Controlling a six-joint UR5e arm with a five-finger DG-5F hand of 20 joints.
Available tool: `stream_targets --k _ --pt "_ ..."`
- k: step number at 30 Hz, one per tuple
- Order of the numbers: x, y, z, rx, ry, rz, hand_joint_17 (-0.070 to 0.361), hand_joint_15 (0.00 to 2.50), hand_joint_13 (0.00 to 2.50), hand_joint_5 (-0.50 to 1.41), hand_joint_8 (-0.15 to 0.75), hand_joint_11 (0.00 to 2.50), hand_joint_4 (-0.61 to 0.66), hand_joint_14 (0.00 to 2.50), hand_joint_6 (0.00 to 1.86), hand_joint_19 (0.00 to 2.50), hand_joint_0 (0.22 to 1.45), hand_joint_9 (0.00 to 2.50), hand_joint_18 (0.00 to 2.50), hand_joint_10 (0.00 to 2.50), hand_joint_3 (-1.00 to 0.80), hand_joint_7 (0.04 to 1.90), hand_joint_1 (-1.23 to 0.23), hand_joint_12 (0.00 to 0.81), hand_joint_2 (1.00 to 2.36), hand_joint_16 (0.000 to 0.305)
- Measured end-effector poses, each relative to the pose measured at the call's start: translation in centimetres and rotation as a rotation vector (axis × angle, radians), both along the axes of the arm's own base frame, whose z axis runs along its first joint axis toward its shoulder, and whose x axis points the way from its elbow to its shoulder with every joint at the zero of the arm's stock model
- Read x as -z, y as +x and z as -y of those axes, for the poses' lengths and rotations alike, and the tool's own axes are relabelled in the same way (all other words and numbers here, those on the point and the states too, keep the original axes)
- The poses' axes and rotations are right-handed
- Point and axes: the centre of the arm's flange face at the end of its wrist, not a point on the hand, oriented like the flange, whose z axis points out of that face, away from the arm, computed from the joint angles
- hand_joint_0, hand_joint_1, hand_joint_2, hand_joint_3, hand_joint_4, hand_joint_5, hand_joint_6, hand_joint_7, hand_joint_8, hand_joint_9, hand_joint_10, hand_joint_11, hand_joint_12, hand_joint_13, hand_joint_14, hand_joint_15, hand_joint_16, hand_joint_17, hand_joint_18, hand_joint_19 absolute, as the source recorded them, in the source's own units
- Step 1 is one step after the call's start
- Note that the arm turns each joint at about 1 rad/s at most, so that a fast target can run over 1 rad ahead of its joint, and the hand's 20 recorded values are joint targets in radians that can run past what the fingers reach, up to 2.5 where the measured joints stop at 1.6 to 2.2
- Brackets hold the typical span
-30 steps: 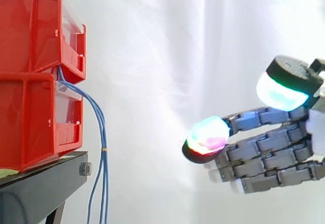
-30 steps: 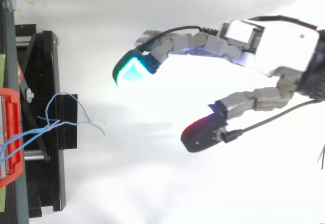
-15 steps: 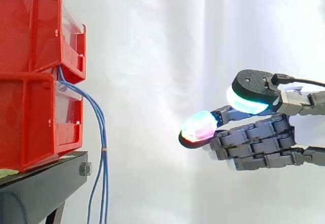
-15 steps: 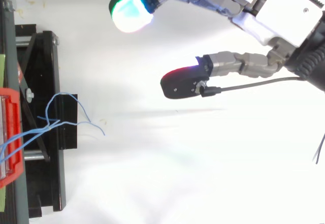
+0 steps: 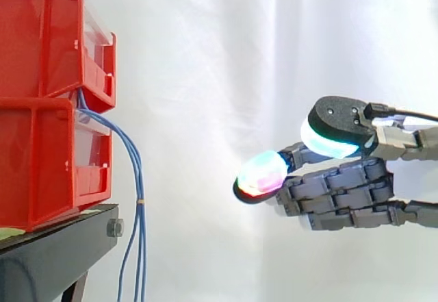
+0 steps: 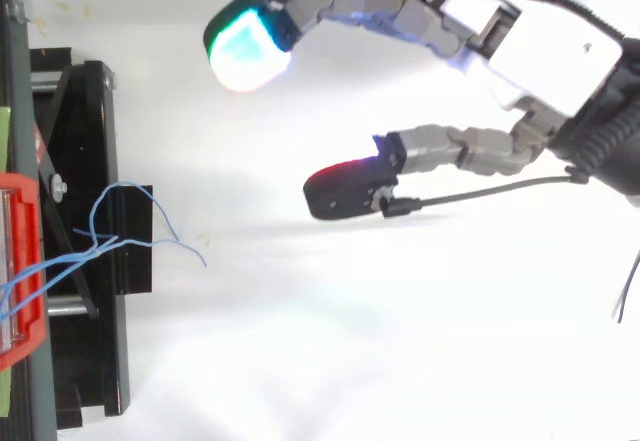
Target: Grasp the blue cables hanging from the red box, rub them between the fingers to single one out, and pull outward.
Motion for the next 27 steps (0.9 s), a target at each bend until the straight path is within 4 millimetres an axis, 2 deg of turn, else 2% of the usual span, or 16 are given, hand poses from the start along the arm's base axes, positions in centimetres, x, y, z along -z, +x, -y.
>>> stream_targets --k 4,8,11,19,24,27 --pt "1.4 1.1 -0.4 -0.035 0.028 0.013 0.125 0.00 0.15 -0.20 0.225 0.00 0.25 0.00 0.50 0.06 0.49 0.36 0.07 0.00 -0.50 0.71 -0.63 0.324 1.00 0.055" --pt "2.8 3.1 -0.8 -0.077 0.078 0.025 0.123 0.00 0.15 -0.20 0.226 0.00 0.25 0.00 0.50 0.07 0.49 0.37 0.08 0.00 -0.50 0.71 -0.63 0.324 1.00 0.055" --pt "2.9 4.5 -1.4 -0.111 0.098 0.012 0.122 0.00 0.16 -0.20 0.227 0.00 0.25 0.00 0.50 0.07 0.49 0.38 0.09 0.00 -0.50 0.71 -0.63 0.324 1.00 0.054" --pt "4.3 5.2 -1.9 -0.121 0.094 -0.055 0.120 0.00 0.17 -0.19 0.230 0.00 0.25 0.00 0.50 0.09 0.49 0.41 0.11 0.00 -0.50 0.71 -0.63 0.323 1.00 0.053" --pt "6.4 7.1 -2.4 -0.132 0.116 -0.043 0.118 0.00 0.18 -0.19 0.232 0.00 0.26 0.00 0.50 0.09 0.50 0.43 0.12 0.00 -0.50 0.72 -0.63 0.323 1.00 0.052" --pt "6.7 8.3 -2.9 -0.144 0.130 -0.036 0.117 0.00 0.19 -0.19 0.231 0.00 0.26 0.00 0.50 0.10 0.50 0.43 0.13 0.00 -0.50 0.72 -0.62 0.322 1.00 0.052"
